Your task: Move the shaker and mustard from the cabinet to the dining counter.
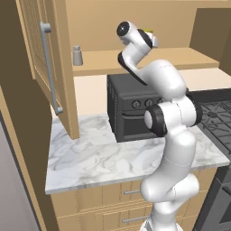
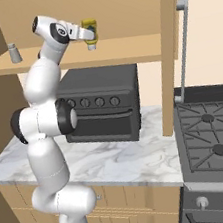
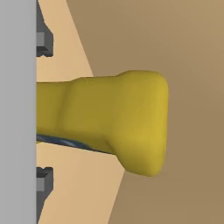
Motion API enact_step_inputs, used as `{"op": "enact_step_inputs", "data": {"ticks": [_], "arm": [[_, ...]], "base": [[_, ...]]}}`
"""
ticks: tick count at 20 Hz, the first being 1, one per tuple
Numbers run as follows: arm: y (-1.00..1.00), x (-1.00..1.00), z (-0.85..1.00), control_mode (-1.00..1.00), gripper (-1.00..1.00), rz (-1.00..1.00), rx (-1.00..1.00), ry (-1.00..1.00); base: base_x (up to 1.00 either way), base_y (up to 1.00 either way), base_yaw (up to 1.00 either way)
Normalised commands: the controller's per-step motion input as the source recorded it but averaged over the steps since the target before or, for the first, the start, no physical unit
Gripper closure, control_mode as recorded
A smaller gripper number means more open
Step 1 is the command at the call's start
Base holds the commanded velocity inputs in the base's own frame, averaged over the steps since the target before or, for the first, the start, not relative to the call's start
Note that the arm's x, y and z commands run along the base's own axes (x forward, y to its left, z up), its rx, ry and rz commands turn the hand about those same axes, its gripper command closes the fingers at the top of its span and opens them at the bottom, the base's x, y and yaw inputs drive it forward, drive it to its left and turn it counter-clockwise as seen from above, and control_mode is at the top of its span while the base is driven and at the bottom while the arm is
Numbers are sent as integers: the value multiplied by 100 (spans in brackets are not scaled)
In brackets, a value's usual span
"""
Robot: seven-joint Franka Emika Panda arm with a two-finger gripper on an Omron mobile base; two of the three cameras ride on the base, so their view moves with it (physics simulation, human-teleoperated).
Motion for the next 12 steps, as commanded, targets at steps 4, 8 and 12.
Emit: {"op": "enact_step_inputs", "data": {"ticks": [4,8,12], "arm": [[-7,18,-4,-100,-100,-5,0,1],[0,18,-16,-100,100,-2,0,0],[0,12,-17,-100,100,0,1,0]], "base": [[0,0,0],[0,0,0],[0,0,0]]}}
